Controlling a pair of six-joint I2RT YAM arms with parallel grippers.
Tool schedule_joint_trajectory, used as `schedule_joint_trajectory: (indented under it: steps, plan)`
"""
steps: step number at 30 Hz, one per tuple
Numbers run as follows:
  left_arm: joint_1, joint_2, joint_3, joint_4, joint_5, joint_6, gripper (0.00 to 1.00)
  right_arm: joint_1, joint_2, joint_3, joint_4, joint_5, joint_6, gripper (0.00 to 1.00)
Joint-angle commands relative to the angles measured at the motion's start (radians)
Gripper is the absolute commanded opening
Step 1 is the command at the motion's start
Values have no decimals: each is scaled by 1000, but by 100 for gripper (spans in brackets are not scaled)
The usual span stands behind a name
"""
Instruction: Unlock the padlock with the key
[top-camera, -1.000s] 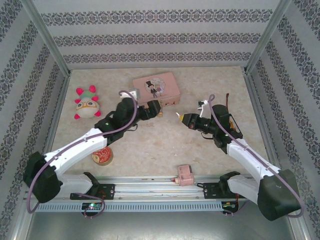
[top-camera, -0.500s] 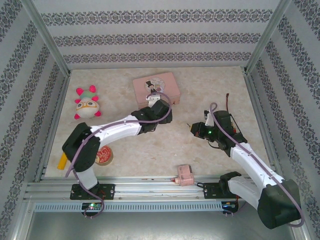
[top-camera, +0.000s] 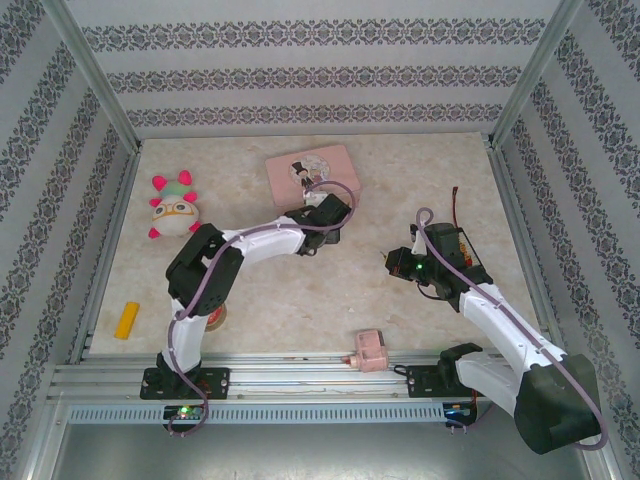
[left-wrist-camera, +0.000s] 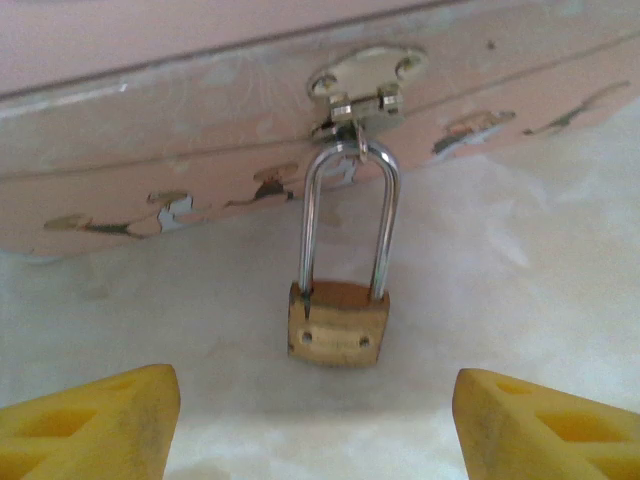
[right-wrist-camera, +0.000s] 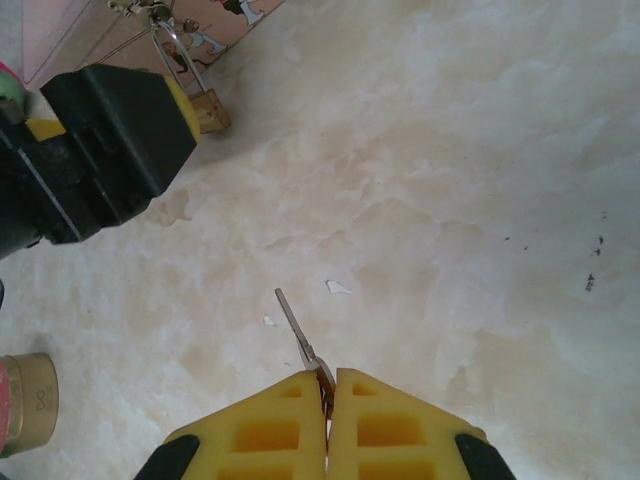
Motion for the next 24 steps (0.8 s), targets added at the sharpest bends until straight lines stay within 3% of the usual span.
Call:
schedule_joint_trajectory:
  steps: [1,19,24]
  plan:
    - [16,51,62,-57,-9,41,69,-5,-1,28,-4,31,-9,0]
    - [67,207,210,-54,-24,107,56,3,20,36,44,30,2,0]
    - [69,228,230,-53,-23,114,48,4,32,45,45,27,-1,0]
